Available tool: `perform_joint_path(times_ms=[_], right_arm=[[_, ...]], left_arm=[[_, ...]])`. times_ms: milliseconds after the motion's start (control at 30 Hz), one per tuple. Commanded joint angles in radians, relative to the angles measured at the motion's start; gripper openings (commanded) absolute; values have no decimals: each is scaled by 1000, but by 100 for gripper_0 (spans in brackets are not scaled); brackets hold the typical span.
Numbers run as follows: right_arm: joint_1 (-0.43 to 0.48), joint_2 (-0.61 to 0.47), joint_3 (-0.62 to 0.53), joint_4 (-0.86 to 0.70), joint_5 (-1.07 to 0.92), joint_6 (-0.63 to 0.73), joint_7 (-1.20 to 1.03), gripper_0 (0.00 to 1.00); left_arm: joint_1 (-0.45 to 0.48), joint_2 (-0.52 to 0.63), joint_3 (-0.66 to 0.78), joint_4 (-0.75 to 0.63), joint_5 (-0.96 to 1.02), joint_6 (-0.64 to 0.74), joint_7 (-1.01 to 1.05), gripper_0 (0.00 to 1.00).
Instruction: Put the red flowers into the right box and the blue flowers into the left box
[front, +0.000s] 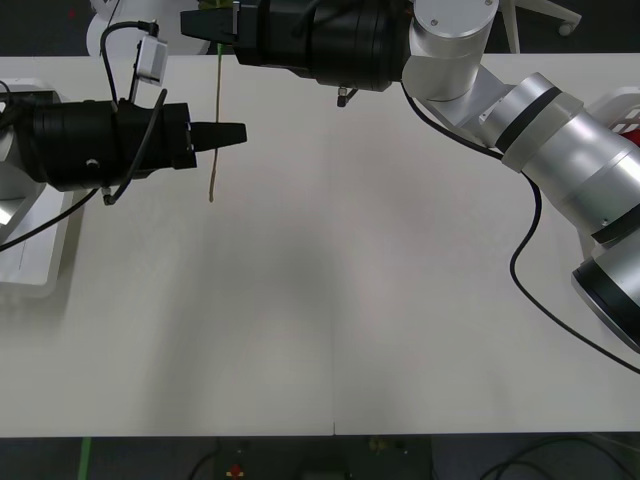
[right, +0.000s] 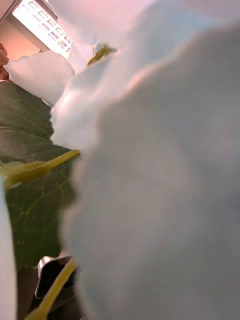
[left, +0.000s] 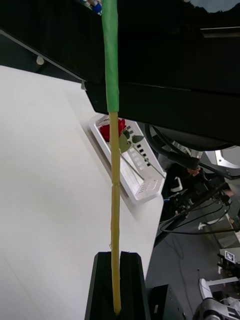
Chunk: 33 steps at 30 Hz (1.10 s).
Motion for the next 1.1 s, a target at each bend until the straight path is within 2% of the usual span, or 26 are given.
perform_joint_path(times_ms=[33,167,400,667,800,900,1100], right_arm=[[-70,-34,2,-39,12,41,49,98],[-73,-78,2,-38,37,124,64,98],[-71,-198,3,-39,40,321,183,98],[-68,-376,2,-42,41,604,397,98],[-56,-457,2,-56,43,721,518,98],[-28,-511,2,-90,45,756,567,97],[68,-597,0,-196,46,724,567,98]], left_arm=[[-36,94,-11,-9,14,-3,14,0],[-2,156,12,-9,16,-2,12,0],[171,298,167,-9,-7,3,-3,0],[364,412,417,16,-279,35,1,0],[369,415,530,114,-438,148,-11,0],[369,413,587,160,-546,205,-12,0],[341,413,606,257,-733,222,0,0]])
